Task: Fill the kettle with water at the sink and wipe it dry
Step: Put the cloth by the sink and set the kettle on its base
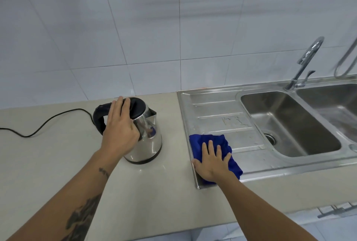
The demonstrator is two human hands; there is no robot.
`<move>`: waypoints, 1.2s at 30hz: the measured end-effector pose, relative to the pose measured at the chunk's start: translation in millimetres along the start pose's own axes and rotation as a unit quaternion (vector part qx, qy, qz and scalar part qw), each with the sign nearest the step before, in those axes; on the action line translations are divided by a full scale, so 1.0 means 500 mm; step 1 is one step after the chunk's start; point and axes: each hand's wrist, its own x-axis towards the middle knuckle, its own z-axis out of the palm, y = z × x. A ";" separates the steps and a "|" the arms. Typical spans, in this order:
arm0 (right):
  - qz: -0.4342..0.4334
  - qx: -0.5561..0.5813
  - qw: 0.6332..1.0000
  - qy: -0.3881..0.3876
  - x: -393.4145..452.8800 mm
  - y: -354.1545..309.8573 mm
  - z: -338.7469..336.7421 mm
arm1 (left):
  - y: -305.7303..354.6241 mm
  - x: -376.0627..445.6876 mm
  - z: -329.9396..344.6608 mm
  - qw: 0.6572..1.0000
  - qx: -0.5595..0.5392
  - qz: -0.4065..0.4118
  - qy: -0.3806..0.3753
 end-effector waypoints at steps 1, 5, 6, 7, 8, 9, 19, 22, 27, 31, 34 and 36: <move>-0.005 0.010 1.000 -0.002 0.000 -0.010 -0.013 | 0.003 0.000 -0.003 1.000 -0.007 -0.003 -0.003; -0.076 0.110 0.991 0.019 -0.012 -0.076 -0.050 | -0.003 0.003 -0.024 0.997 -0.069 -0.036 -0.020; -0.099 0.157 0.982 0.016 -0.015 -0.095 -0.060 | -0.010 0.001 -0.030 0.995 -0.097 -0.036 -0.014; -0.119 0.208 0.971 0.007 -0.021 -0.114 -0.072 | -0.018 -0.004 -0.035 0.992 -0.124 -0.031 -0.001; -0.136 0.254 0.958 -0.004 -0.026 -0.133 -0.084 | -0.024 -0.012 -0.039 0.989 -0.147 -0.025 0.015; -0.149 0.292 0.945 -0.014 -0.031 -0.149 -0.095 | -0.029 -0.024 -0.040 0.984 -0.171 -0.024 0.035; -0.165 0.440 0.881 -0.058 -0.029 -0.280 -0.120 | -0.154 -0.103 -0.011 0.853 -0.387 -0.337 0.096; -0.146 0.479 0.865 -0.039 -0.020 -0.302 -0.114 | -0.187 -0.082 -0.013 0.854 -0.389 -0.339 0.066; -0.106 0.521 0.847 -0.024 -0.005 -0.328 -0.100 | -0.212 -0.036 -0.027 0.846 -0.419 -0.328 0.007; -0.085 0.564 0.821 -0.023 0.010 -0.334 -0.087 | -0.234 -0.015 -0.029 0.831 -0.467 -0.299 -0.044; -0.079 0.580 0.811 -0.018 0.014 -0.337 -0.084 | -0.258 -0.007 -0.026 0.826 -0.476 -0.296 -0.063; -0.081 0.585 0.807 -0.013 0.014 -0.340 -0.084 | -0.274 -0.002 -0.028 0.827 -0.468 -0.303 -0.073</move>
